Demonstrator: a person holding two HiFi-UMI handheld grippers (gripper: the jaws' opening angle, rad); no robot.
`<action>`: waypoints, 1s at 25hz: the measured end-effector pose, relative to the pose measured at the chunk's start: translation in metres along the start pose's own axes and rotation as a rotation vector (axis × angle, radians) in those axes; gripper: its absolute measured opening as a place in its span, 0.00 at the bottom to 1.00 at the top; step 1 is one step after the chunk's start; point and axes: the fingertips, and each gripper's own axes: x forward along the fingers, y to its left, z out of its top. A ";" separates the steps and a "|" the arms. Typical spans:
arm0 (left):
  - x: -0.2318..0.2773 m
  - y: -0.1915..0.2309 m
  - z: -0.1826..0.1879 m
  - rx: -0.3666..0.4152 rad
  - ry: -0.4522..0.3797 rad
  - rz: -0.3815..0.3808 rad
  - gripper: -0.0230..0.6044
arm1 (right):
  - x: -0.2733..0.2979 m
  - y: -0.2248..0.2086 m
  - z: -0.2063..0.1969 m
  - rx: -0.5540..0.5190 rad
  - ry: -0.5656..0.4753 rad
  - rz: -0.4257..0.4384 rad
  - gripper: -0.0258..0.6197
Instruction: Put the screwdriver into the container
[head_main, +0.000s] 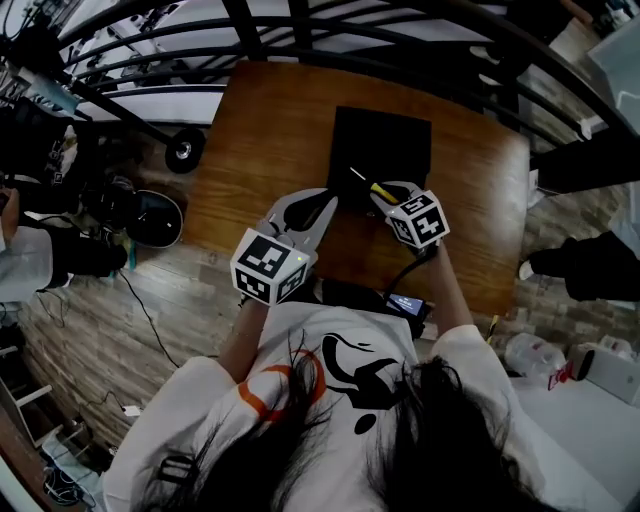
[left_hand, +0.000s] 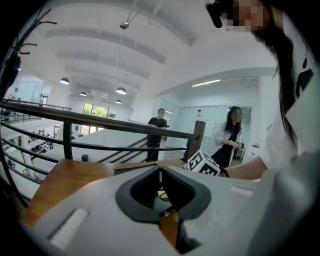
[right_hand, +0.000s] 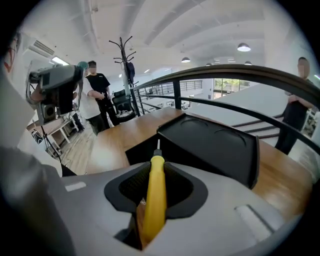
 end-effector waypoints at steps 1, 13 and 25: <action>-0.001 0.001 0.000 -0.001 -0.001 0.004 0.04 | 0.005 0.000 0.000 -0.013 0.010 0.010 0.20; -0.010 0.010 -0.004 -0.004 0.008 0.033 0.04 | 0.051 -0.015 -0.004 -0.096 0.125 0.038 0.20; -0.025 0.025 -0.003 -0.003 0.010 0.070 0.04 | 0.075 -0.029 -0.014 -0.108 0.205 0.012 0.21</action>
